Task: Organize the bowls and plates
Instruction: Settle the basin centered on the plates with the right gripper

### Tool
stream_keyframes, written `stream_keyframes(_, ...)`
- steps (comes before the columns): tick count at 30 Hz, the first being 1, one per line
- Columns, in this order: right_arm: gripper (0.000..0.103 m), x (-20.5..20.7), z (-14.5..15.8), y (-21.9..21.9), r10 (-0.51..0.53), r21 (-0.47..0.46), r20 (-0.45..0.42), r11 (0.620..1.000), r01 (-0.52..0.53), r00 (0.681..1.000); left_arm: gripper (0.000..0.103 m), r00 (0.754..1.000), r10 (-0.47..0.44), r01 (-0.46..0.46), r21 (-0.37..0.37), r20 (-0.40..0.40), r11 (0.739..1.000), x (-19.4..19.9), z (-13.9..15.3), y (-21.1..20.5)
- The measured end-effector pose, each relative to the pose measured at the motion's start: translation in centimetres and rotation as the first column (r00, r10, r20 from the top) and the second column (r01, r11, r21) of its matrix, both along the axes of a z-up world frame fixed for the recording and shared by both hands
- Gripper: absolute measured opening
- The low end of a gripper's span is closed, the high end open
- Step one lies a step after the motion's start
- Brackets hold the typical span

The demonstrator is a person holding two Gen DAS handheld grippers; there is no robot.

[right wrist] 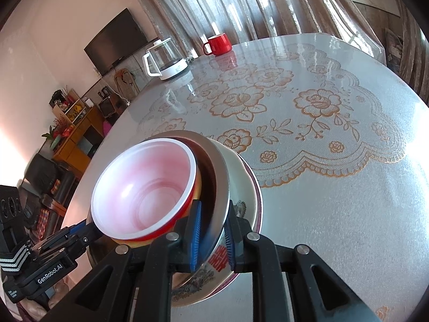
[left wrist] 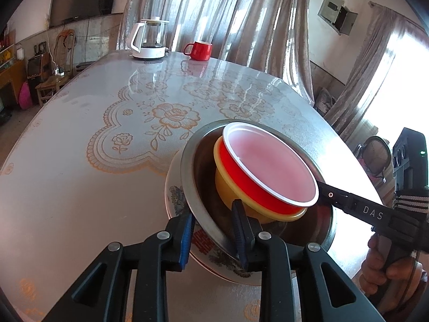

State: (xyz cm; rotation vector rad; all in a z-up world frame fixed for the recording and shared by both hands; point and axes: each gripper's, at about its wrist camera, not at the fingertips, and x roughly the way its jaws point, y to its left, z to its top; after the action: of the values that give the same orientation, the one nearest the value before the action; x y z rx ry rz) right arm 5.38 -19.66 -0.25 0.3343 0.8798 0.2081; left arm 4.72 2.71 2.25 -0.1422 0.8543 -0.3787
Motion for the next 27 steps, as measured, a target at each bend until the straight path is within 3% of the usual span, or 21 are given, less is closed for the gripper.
stream_keyframes(19,0.019,-0.6,-0.1,0.7,-0.001,-0.027,0.011,1.0,0.001,1.0,0.028,0.999,0.037,-0.036,-0.026,0.028,0.999,-1.2,0.7,1.1)
stream_keyframes(27,0.022,-0.8,-0.1,1.1,-0.004,-0.036,0.008,0.999,0.005,1.0,0.033,0.997,0.07,-0.069,-0.072,0.02,0.995,-1.4,0.8,2.5)
